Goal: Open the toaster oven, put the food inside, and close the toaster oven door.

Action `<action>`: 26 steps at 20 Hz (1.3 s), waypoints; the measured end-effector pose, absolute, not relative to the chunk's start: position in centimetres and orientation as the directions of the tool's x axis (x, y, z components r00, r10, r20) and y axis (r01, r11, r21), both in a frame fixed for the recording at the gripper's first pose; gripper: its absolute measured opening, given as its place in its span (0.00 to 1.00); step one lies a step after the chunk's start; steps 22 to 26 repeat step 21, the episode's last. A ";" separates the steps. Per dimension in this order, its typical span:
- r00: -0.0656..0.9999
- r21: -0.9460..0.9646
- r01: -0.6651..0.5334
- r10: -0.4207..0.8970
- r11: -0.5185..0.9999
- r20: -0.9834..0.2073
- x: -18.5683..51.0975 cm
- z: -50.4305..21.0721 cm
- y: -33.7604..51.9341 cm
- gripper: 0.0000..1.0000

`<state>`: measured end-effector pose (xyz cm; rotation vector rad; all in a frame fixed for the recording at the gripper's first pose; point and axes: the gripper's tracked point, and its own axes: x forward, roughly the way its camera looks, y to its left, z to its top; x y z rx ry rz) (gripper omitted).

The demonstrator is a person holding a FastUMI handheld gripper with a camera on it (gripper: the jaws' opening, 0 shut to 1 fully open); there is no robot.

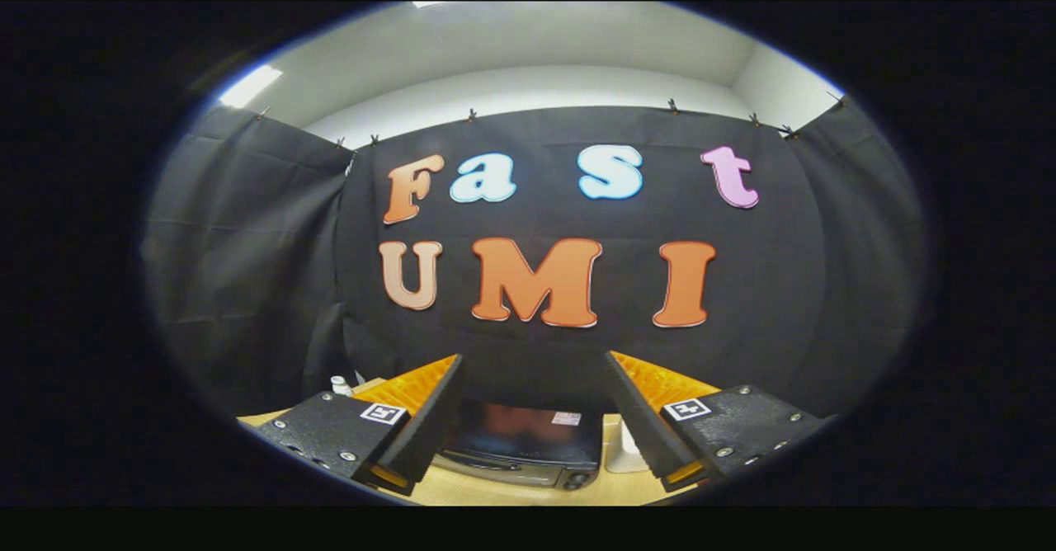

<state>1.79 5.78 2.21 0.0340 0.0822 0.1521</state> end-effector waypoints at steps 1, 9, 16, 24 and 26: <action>0.986 0.034 -0.151 0.153 0.988 -0.068 1.6 2.8 5.5 0.97; 0.983 0.055 -0.179 0.182 0.982 -0.040 1.4 4.4 6.3 0.98; 0.980 0.048 -0.196 0.197 0.979 -0.019 1.2 5.0 6.6 0.98; 0.982 0.040 -0.187 0.188 0.982 -0.011 1.0 5.4 6.0 0.98; 0.982 0.040 -0.187 0.188 0.982 -0.011 1.0 5.4 6.0 0.98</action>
